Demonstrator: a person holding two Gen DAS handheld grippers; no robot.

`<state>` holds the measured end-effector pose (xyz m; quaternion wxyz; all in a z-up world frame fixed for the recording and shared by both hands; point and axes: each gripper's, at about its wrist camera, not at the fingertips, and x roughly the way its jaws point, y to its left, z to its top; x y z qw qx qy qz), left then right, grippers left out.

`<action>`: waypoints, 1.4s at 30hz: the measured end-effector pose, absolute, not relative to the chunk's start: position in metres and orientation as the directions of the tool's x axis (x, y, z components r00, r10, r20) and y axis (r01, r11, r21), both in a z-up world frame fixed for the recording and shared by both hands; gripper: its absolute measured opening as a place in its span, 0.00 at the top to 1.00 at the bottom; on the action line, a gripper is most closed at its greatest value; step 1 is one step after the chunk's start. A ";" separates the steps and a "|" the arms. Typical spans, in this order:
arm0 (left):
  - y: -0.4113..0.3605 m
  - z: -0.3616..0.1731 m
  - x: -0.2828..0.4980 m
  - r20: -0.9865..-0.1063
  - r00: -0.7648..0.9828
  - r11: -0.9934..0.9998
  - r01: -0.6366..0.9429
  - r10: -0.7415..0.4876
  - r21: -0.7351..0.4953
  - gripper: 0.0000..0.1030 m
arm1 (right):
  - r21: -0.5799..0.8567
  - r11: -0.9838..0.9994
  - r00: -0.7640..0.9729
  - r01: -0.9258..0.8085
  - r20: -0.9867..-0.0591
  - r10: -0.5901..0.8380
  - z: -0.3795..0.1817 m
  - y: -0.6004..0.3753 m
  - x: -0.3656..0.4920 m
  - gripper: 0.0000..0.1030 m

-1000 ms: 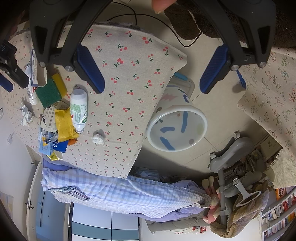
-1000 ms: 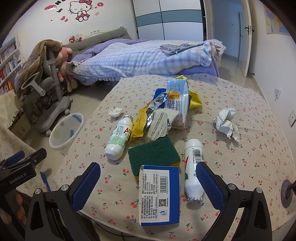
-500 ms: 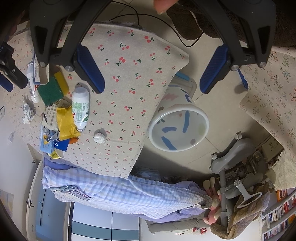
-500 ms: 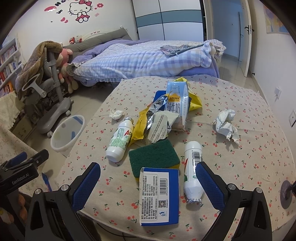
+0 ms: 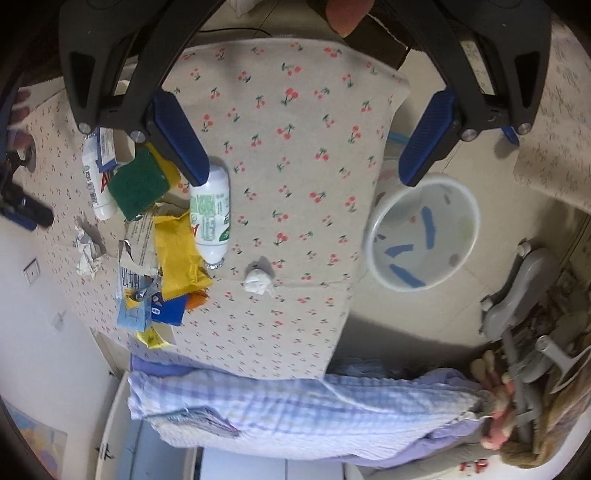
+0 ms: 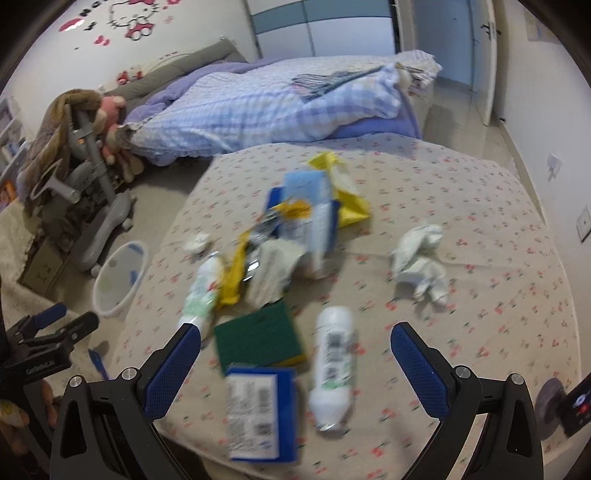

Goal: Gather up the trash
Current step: 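Grasp the crumpled tissue with the left tool while the right tool grasps a crumpled paper, then carry both crumpled papers over the white wastebasket and open both tools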

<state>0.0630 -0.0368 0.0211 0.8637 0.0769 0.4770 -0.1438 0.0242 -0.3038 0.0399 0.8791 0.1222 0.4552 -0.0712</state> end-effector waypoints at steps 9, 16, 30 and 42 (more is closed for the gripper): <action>-0.059 -0.008 0.137 -0.877 0.371 0.920 0.354 -0.305 -0.170 0.11 | 0.178 0.874 0.460 0.452 -0.886 -0.057 0.008 -0.419 0.066 0.00; -0.079 -0.036 0.179 -0.878 0.264 0.893 0.331 -0.399 -0.306 0.36 | 0.217 0.841 0.380 0.496 -0.925 0.015 -0.035 -0.452 0.082 0.00; -0.104 -0.063 0.205 -0.900 0.254 0.914 0.296 -0.356 -0.278 0.76 | 0.275 0.802 0.350 0.531 -0.933 0.088 -0.063 -0.457 0.102 0.54; -0.086 -0.037 0.196 -0.861 0.304 0.902 0.282 -0.407 -0.327 0.85 | 0.261 0.830 0.420 0.493 -0.907 0.036 -0.034 -0.443 0.102 0.71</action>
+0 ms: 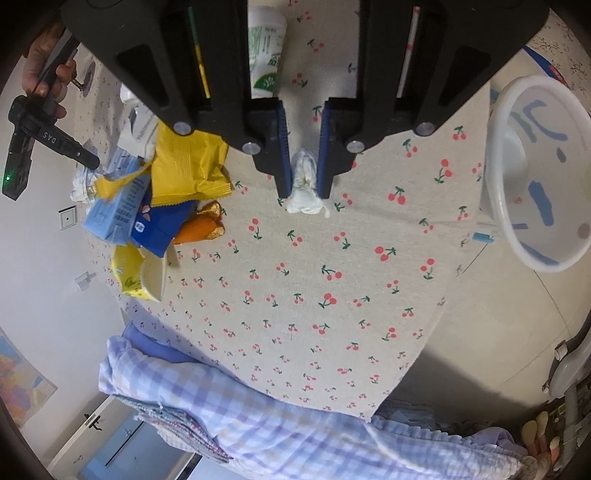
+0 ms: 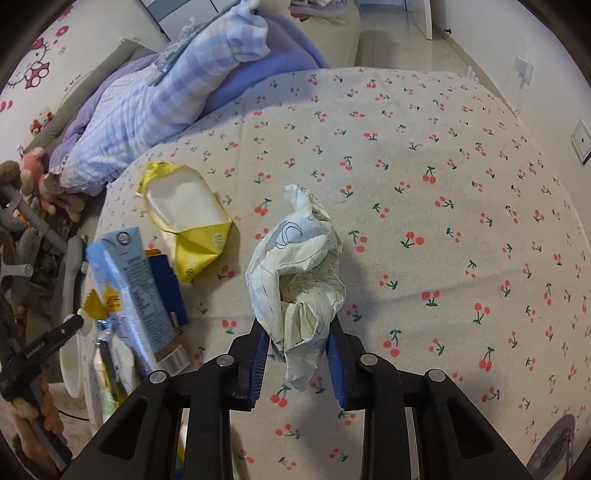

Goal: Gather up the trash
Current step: 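Carry both crumpled papers over the white wastebasket and open both tools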

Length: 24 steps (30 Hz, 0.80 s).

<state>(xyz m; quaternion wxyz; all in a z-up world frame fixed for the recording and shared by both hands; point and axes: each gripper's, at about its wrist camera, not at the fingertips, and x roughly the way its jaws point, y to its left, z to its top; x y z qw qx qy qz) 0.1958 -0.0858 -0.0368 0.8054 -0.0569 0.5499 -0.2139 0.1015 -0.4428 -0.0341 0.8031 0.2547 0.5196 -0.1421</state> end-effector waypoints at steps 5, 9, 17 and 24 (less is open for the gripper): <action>-0.064 -0.022 0.182 -0.845 0.331 0.899 0.273 -0.421 -0.341 0.85 | 0.289 0.842 0.488 0.456 -0.872 0.036 -0.002 -0.421 0.096 0.71; -0.033 -0.013 0.170 -0.835 0.374 0.910 0.260 -0.403 -0.322 0.85 | 0.310 0.864 0.531 0.397 -0.845 0.058 0.020 -0.390 0.101 0.71; 0.056 -0.016 0.163 -0.834 0.430 0.938 0.140 -0.347 -0.318 0.85 | 0.344 0.915 0.568 0.211 -0.805 0.171 0.046 -0.294 0.130 0.71; 0.109 -0.027 0.167 -0.842 0.445 0.949 0.066 -0.305 -0.309 0.85 | 0.345 0.938 0.510 0.037 -0.813 0.279 0.032 -0.196 0.167 0.71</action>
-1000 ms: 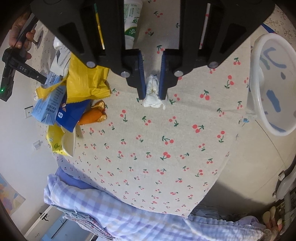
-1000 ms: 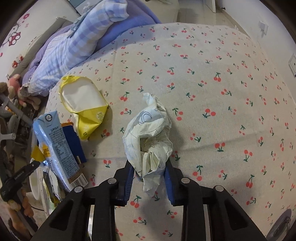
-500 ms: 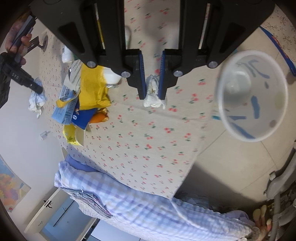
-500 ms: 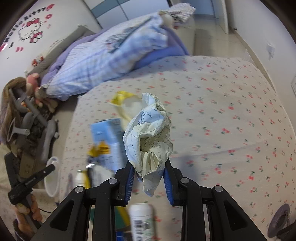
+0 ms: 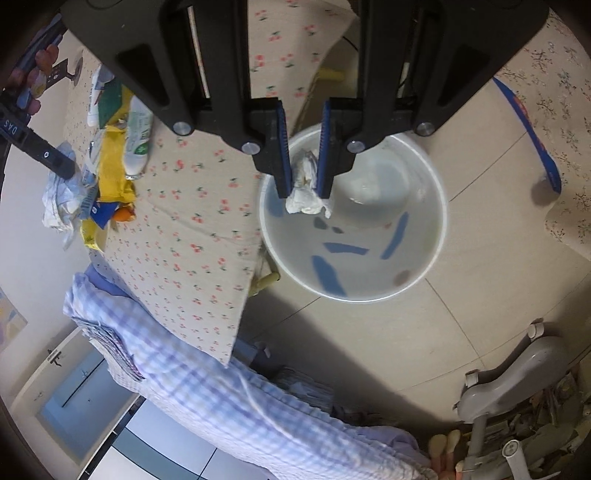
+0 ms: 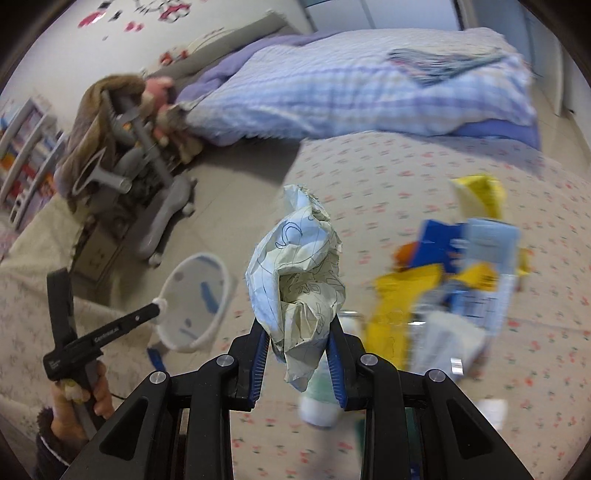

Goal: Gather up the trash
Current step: 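Carry both crumpled papers over the white wastebasket and open both tools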

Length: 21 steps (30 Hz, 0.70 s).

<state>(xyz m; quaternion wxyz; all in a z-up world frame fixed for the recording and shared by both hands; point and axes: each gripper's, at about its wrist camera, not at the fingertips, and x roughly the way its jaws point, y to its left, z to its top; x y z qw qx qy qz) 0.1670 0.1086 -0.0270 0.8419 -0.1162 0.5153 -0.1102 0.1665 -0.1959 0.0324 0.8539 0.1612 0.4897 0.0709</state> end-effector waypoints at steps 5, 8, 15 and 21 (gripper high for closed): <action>0.122 -0.039 0.182 -0.851 0.433 0.951 0.055 -0.298 -0.305 0.84 | 0.346 0.936 0.433 -0.061 -0.836 0.338 0.004 -0.129 0.199 0.70; 0.129 -0.043 0.191 -0.865 0.435 0.965 0.038 -0.249 -0.258 0.69 | 0.355 0.931 0.394 -0.088 -0.846 0.360 -0.014 -0.099 0.214 0.70; 0.164 -0.042 0.182 -0.885 0.461 0.992 -0.059 -0.072 -0.111 0.15 | 0.353 0.928 0.331 -0.119 -0.867 0.372 -0.045 -0.055 0.238 0.68; 0.193 -0.050 0.171 -0.899 0.437 0.994 -0.107 0.016 -0.034 0.11 | 0.358 0.922 0.297 -0.147 -0.874 0.386 -0.061 -0.029 0.247 0.67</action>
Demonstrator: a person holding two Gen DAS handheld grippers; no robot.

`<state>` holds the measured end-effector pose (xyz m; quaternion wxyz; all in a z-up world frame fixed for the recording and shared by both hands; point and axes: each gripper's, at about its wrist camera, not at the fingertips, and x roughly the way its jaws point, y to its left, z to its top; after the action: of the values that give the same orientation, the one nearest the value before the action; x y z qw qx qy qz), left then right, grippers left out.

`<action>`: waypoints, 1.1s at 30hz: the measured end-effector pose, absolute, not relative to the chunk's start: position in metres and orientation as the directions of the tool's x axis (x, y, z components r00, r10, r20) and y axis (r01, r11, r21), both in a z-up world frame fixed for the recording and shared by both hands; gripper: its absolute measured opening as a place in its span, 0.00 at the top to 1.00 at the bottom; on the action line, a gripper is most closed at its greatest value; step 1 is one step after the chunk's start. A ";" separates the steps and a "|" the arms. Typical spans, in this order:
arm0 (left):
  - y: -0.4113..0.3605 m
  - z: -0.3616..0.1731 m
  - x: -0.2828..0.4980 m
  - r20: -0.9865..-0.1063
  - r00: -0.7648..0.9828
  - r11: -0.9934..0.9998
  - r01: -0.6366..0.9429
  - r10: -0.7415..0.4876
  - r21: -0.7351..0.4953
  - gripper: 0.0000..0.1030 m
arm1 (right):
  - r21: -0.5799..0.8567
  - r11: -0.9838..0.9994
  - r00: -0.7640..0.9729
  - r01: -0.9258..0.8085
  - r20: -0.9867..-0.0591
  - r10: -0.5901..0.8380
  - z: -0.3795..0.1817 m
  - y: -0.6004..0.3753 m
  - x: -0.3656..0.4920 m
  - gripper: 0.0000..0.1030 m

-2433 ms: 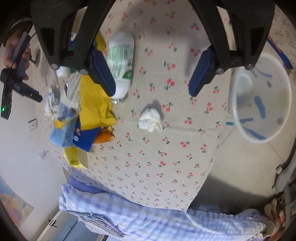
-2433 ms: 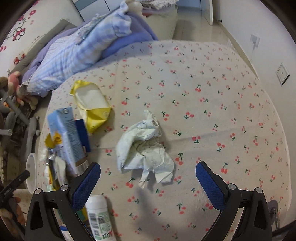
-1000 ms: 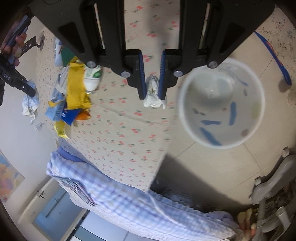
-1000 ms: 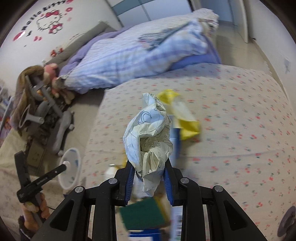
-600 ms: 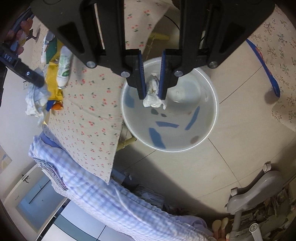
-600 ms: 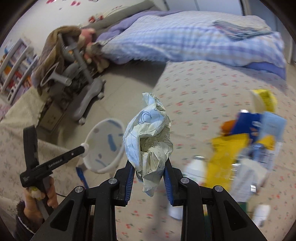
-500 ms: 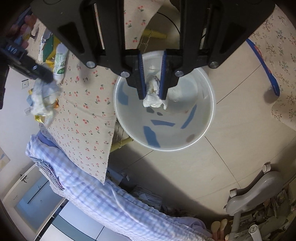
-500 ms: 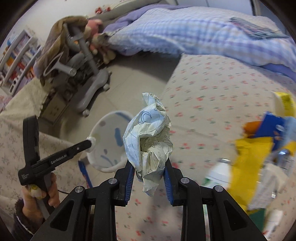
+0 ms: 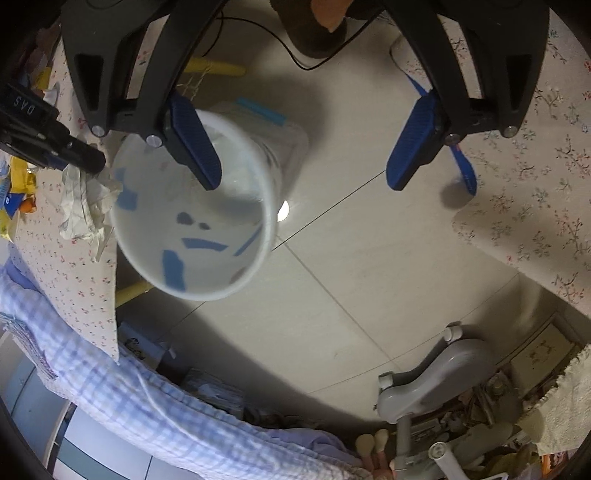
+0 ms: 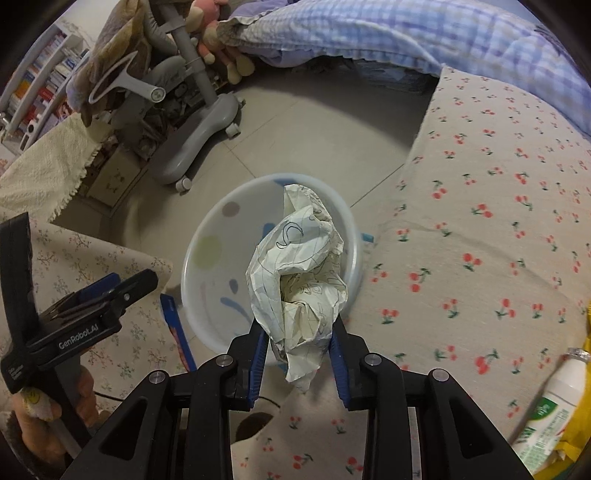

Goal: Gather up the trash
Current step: 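Carry both crumpled papers over the white wastebasket and open both tools, then grasp the white yogurt bottle with the left tool while the right tool grasps another bottle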

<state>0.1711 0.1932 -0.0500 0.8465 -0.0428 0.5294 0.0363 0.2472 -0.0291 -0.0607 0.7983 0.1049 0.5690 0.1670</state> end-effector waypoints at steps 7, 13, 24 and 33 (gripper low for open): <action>0.201 -0.046 0.166 -0.897 0.440 0.989 -0.143 0.043 -0.023 0.04 | 0.364 0.919 0.322 -0.151 -0.861 0.393 -0.058 -0.028 0.241 0.23; 0.193 -0.045 0.157 -0.902 0.432 0.993 -0.112 0.023 -0.029 0.04 | 0.344 0.927 0.388 -0.150 -0.842 0.375 -0.032 -0.041 0.227 0.23; 0.151 -0.040 0.142 -0.910 0.410 0.998 -0.003 -0.061 -0.069 0.04 | 0.259 0.966 0.447 0.021 -0.866 0.223 0.011 -0.146 0.173 0.22; 0.105 -0.034 0.127 -0.908 0.400 0.989 0.124 -0.126 -0.082 0.04 | 0.194 0.966 0.458 0.170 -0.883 0.097 0.023 -0.247 0.109 0.21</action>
<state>0.1268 0.1049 -0.0342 0.8368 -0.0008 0.5425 -0.0748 0.1091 -0.2474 0.0231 0.8442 0.1284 0.5200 -0.0214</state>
